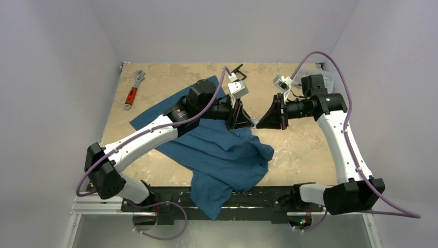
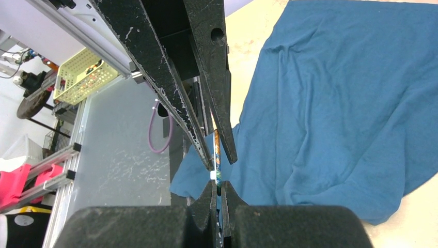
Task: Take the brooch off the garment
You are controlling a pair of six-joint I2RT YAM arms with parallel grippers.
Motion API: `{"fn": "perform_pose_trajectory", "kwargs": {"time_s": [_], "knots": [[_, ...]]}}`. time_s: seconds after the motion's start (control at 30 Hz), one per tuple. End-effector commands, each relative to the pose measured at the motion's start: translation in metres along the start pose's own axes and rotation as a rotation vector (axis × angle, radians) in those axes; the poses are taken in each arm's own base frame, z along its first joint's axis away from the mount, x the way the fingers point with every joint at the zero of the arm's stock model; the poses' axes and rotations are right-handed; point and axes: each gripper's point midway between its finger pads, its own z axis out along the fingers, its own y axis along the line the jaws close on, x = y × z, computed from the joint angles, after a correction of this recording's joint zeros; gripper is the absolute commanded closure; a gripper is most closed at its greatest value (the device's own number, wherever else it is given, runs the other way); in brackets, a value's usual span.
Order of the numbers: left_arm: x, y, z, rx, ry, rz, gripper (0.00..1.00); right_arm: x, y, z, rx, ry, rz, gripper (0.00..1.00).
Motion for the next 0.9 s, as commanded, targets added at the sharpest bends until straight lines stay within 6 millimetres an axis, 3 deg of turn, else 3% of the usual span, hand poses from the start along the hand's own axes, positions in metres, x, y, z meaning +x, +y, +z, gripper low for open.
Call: {"fn": "perform_pose_trajectory", "kwargs": {"time_s": [0.0, 0.53, 0.87], "knots": [[-0.018, -0.007, 0.006, 0.028, -0.037, 0.036, 0.85, -0.007, 0.017, -0.001, -0.041, -0.022, -0.048, 1.0], [-0.006, -0.006, 0.015, 0.024, 0.023, 0.062, 0.84, -0.009, 0.019, 0.002, -0.049, 0.004, -0.095, 1.0], [0.0, -0.007, 0.017, 0.041, 0.042, 0.058, 0.88, -0.008, 0.02, 0.003, -0.049, 0.011, -0.107, 1.0]]}}
